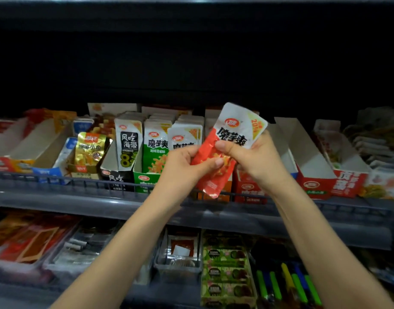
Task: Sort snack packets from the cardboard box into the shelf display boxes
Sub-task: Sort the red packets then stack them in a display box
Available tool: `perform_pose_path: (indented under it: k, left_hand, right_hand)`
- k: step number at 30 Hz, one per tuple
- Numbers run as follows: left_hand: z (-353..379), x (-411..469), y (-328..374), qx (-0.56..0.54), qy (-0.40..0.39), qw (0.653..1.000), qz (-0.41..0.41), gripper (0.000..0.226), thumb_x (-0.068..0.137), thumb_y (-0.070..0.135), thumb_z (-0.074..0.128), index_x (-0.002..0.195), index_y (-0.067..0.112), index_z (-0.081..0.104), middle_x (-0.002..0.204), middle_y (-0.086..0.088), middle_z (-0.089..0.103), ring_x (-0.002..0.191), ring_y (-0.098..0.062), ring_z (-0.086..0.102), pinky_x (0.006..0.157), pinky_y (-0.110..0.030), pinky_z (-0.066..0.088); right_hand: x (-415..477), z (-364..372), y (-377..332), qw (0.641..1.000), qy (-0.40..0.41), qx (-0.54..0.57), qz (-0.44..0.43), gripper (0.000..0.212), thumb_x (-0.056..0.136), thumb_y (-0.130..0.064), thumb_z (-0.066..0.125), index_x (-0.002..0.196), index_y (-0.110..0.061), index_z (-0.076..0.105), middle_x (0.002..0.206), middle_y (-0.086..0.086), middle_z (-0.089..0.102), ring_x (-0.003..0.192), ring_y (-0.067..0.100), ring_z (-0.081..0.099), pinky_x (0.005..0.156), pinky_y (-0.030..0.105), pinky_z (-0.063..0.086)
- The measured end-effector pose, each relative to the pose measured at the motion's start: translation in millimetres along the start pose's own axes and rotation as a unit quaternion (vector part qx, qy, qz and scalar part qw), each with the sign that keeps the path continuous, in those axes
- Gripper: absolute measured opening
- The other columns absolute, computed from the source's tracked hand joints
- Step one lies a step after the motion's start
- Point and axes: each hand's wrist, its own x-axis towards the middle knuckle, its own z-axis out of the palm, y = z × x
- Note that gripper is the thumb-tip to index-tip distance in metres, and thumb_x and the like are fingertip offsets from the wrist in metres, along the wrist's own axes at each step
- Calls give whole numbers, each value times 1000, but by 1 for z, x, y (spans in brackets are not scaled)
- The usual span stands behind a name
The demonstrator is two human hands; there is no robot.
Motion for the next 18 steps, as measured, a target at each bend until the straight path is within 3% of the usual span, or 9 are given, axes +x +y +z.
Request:
perform_pose_path:
  k: [5, 8, 13, 18]
  left_hand:
    - [35, 34, 10, 102, -49, 991, 74, 21, 86, 4, 65, 91, 23, 59, 92, -8, 70, 87, -19, 68, 79, -35, 57]
    - [50, 50, 12, 115, -79, 987, 79, 23, 89, 4, 62, 98, 24, 56, 98, -5, 67, 95, -18, 66, 86, -35, 55]
    - [65, 59, 10, 76, -102, 991, 51, 24, 88, 2, 62, 101, 22, 57, 97, -3, 67, 92, -14, 65, 84, -28, 54]
    - [74, 65, -2, 63, -58, 995, 48, 21, 85, 5, 67, 94, 22, 62, 90, -1, 69, 88, -15, 67, 83, -29, 55]
  right_hand:
    - [8, -30, -1, 993, 89, -43, -67, 28, 81, 1, 69, 80, -26, 63, 71, -19, 70, 74, -1, 67, 69, 17, 52]
    - [10, -44, -2, 989, 118, -51, -76, 30, 82, 1, 68, 80, -28, 62, 70, -22, 69, 74, -4, 66, 67, 13, 50]
    - [13, -60, 4, 984, 128, -97, -77, 29, 83, -3, 69, 83, -31, 60, 80, -16, 66, 74, -6, 65, 69, 14, 51]
    - [16, -71, 10, 980, 137, -121, -82, 22, 80, -8, 72, 89, -26, 62, 83, -13, 67, 75, -4, 66, 67, 14, 51]
